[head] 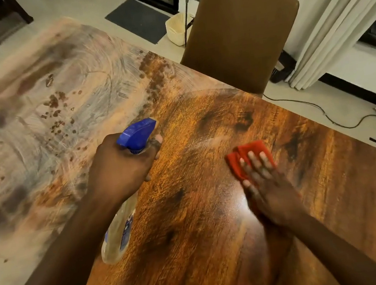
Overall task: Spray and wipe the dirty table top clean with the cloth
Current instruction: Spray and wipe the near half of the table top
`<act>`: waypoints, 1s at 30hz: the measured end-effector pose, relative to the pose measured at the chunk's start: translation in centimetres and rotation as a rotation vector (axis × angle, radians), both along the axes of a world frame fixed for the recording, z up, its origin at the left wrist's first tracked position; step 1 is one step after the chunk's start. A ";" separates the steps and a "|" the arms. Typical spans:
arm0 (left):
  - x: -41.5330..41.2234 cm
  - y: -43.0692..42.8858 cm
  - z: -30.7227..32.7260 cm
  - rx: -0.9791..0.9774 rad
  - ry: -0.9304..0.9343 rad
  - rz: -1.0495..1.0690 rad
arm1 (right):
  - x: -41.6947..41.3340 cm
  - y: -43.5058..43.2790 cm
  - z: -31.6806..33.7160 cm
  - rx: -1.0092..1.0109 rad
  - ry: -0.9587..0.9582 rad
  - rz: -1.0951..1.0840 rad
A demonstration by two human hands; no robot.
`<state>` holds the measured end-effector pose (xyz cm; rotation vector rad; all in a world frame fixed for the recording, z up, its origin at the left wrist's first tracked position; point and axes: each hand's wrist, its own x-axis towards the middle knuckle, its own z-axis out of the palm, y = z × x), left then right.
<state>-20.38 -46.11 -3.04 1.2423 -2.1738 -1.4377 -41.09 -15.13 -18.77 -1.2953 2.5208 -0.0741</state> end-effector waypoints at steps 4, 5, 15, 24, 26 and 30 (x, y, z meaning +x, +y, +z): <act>0.5 -0.3 0.1 0.018 -0.003 0.017 | -8.7 -5.2 0.5 -0.029 -0.020 -0.334; 0.6 -0.5 0.0 0.022 -0.005 0.014 | -10.1 -7.4 0.6 -0.033 -0.022 -0.386; 3.1 -2.4 -0.6 0.027 -0.039 0.125 | -9.1 -32.8 1.3 0.026 -0.058 -0.104; 3.5 -2.2 0.8 -0.016 -0.006 0.118 | 12.6 -28.3 1.3 -0.089 -0.130 0.718; 3.2 -1.6 0.8 -0.001 0.021 0.110 | 16.3 -22.3 0.8 -0.149 -0.121 0.788; 2.8 -0.2 0.8 -0.005 0.033 0.071 | 18.8 -9.6 -0.1 -0.113 -0.048 0.742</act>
